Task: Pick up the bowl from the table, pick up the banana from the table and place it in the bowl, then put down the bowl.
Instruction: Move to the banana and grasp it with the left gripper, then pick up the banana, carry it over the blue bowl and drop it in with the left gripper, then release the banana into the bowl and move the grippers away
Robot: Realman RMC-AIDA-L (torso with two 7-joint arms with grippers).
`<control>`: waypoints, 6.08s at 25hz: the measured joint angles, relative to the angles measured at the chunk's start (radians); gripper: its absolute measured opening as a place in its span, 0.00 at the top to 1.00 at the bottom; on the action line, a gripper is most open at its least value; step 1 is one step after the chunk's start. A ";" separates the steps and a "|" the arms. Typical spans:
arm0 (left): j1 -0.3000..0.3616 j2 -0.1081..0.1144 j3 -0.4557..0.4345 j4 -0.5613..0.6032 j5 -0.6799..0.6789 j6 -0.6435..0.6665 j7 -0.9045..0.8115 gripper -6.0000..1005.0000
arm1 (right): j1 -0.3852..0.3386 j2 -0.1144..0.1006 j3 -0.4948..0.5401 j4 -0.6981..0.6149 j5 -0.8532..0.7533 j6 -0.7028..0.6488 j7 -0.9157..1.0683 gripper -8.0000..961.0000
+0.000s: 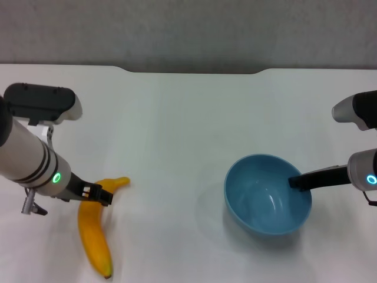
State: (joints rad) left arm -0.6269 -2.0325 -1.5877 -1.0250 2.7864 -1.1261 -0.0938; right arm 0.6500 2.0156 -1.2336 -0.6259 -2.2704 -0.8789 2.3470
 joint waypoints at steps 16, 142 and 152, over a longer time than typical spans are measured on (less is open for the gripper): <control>-0.010 -0.002 0.032 0.036 -0.010 0.008 -0.010 0.16 | 0.010 0.001 0.002 -0.001 0.000 0.000 0.000 0.96; 0.041 0.004 -0.112 0.125 -0.583 0.560 0.670 0.10 | 0.370 0.015 -0.023 0.420 0.100 0.054 -0.010 0.95; 0.057 0.003 -0.110 0.126 -0.588 0.560 0.669 0.10 | 0.339 0.009 -0.029 0.422 0.095 0.057 -0.005 0.94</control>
State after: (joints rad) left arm -0.5696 -2.0295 -1.6982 -0.8988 2.1986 -0.5660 0.5752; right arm 0.9893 2.0248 -1.2626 -0.2041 -2.1755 -0.8222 2.3423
